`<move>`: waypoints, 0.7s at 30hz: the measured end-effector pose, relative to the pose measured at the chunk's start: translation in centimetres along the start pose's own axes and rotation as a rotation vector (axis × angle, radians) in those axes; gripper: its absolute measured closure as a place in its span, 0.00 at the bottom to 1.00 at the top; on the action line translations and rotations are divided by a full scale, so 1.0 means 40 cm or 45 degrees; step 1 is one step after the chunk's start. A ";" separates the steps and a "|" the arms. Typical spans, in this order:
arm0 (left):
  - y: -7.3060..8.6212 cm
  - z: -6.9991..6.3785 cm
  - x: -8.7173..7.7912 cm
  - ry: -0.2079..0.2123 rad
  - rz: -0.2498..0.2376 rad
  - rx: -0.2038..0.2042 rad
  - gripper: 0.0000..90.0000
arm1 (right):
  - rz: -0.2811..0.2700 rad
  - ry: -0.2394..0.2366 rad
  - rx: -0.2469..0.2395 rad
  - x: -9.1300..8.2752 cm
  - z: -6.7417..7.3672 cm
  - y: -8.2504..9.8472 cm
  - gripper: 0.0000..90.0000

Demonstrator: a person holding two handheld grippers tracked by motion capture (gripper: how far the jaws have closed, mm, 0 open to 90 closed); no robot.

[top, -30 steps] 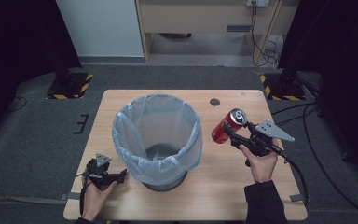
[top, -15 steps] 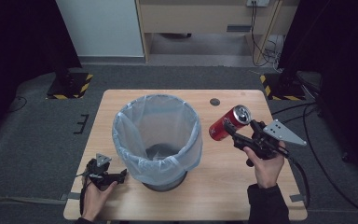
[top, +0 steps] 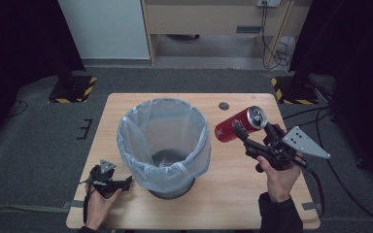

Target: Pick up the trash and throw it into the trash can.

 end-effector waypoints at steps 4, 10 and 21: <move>0.000 0.000 0.000 0.000 0.000 0.000 0.00 | -0.025 -0.011 -0.006 0.002 0.009 -0.016 0.37; 0.000 0.000 0.000 0.000 0.000 -0.001 0.00 | -0.068 -0.022 0.004 0.010 0.016 -0.037 0.37; 0.000 0.000 0.000 0.000 0.000 0.000 0.00 | -0.143 -0.069 -0.014 0.051 0.065 -0.099 0.37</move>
Point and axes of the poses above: each handheld gripper's, and its own axes: x roughly forward along the jaws, y roughly out of its underside, z roughly to its left, the point moved 6 cm from there along x, roughly forward along the jaws, and after that the axes turned 3 degrees about -x, right-handed, at the moved point
